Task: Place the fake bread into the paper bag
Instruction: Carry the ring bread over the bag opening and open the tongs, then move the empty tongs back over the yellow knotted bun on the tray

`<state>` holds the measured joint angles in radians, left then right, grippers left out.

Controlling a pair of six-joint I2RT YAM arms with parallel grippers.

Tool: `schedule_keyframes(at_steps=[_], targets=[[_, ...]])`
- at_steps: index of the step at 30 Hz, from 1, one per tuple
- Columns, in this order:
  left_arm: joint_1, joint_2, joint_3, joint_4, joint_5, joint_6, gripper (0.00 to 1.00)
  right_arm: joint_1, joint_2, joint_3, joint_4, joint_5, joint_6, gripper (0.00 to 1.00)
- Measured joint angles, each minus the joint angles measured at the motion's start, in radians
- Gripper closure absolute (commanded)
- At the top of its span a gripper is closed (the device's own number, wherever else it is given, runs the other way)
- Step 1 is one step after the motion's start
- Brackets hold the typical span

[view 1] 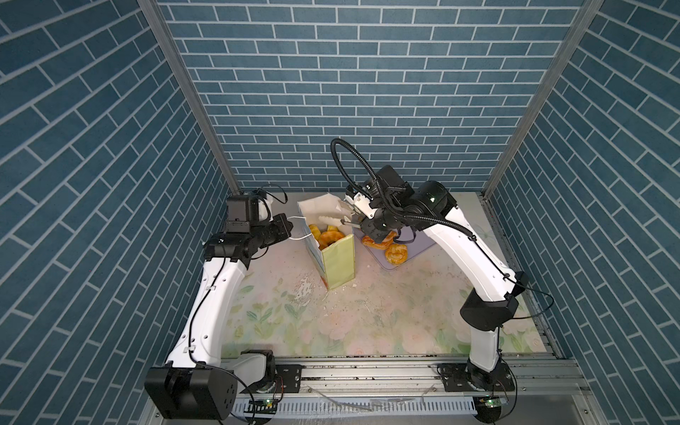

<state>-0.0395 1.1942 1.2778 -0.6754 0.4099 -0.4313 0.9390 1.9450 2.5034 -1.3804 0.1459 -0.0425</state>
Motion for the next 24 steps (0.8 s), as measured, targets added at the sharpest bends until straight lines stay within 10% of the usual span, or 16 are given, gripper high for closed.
schedule_keyframes(at_steps=[24], targets=[[0.0, 0.0, 0.0, 0.001, 0.003, -0.002, 0.91, -0.221, -0.12, 0.019, 0.102, 0.049, 0.047, 0.63]])
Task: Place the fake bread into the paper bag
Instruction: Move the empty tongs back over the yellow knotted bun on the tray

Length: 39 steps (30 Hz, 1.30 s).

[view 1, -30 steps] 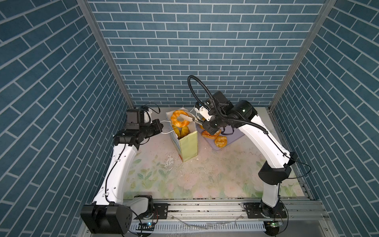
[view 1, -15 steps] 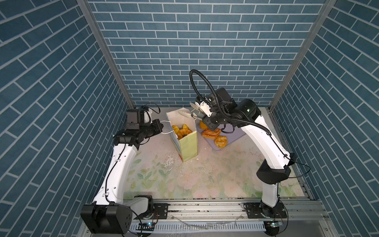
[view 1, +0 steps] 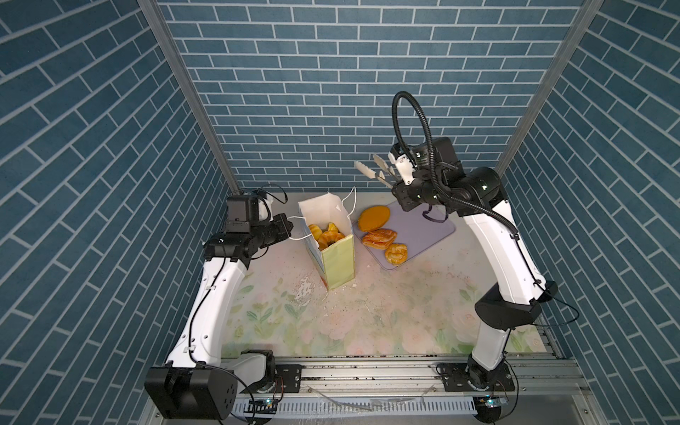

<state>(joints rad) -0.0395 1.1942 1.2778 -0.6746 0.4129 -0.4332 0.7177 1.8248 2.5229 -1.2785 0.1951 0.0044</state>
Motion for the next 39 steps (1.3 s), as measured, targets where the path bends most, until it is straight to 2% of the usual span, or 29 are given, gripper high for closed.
schedule_keyframes(at_steps=[11, 19, 28, 39], targets=[[0.0, -0.002, 0.0, 0.0, 0.0, 0.0, 0.91, -0.19, -0.138, -0.385, 0.06, -0.026, 0.06, 0.63], [0.0, -0.002, 0.0, -0.001, -0.01, 0.008, 0.91, -0.266, -0.211, -0.675, 0.109, -0.045, 0.079, 0.63], [0.0, -0.001, 0.0, -0.01, -0.031, 0.019, 0.91, -0.273, -0.241, -0.879, 0.137, -0.127, 0.085, 0.63], [0.0, 0.0, 0.001, -0.017, -0.037, 0.022, 0.91, -0.236, -0.236, -0.935, 0.138, -0.22, 0.085, 0.56]])
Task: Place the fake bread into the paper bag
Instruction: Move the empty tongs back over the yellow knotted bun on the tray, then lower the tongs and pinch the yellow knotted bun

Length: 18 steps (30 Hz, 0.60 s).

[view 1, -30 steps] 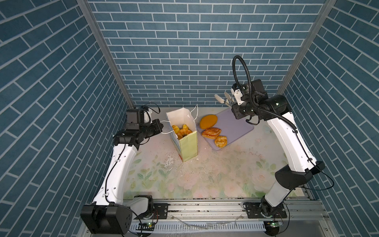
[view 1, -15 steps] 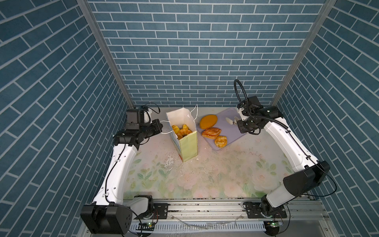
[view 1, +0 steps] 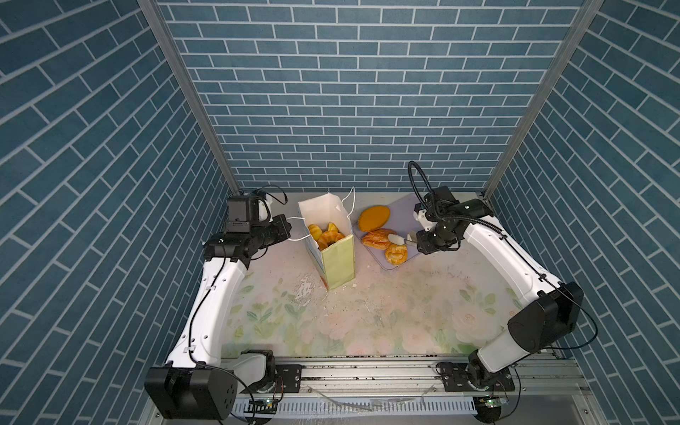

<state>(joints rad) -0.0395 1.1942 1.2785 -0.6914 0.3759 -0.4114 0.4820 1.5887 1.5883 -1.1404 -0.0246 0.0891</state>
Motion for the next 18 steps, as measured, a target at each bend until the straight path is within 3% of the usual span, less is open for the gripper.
schedule_keyframes(at_steps=[18], targets=[[0.0, 0.0, 0.0, 0.0, -0.006, 0.0, 0.91, 0.087, 0.142, -0.014, -0.004, 0.108, 0.0, 0.56]])
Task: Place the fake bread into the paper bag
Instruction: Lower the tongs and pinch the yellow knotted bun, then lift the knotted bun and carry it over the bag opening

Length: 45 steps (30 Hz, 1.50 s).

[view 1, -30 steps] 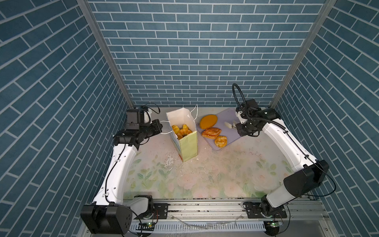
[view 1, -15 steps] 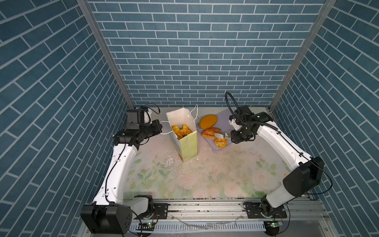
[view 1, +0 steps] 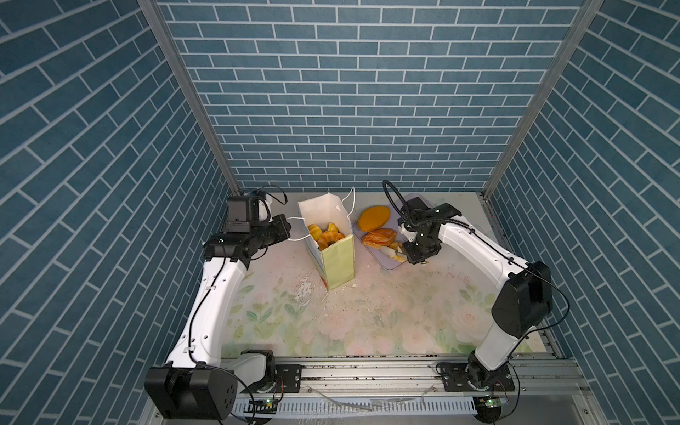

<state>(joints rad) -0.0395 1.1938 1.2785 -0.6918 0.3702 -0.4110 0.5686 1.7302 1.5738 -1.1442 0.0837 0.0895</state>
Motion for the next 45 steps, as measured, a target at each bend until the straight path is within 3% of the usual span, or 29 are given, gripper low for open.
schedule_keyframes(at_steps=[13, 28, 45], targets=[[0.0, -0.009, 0.0, -0.007, -0.01, 0.0, 0.92, 0.0, 0.0, 0.008, -0.035, 0.076, 0.0, 0.54], [0.0, -0.018, 0.0, -0.01, -0.011, 0.0, 0.91, 0.0, 0.004, 0.035, -0.041, 0.096, -0.001, 0.7], [0.0, -0.008, 0.016, -0.034, -0.011, 0.002, 0.91, 0.0, -0.134, 0.174, -0.105, 0.179, -0.011, 0.76]])
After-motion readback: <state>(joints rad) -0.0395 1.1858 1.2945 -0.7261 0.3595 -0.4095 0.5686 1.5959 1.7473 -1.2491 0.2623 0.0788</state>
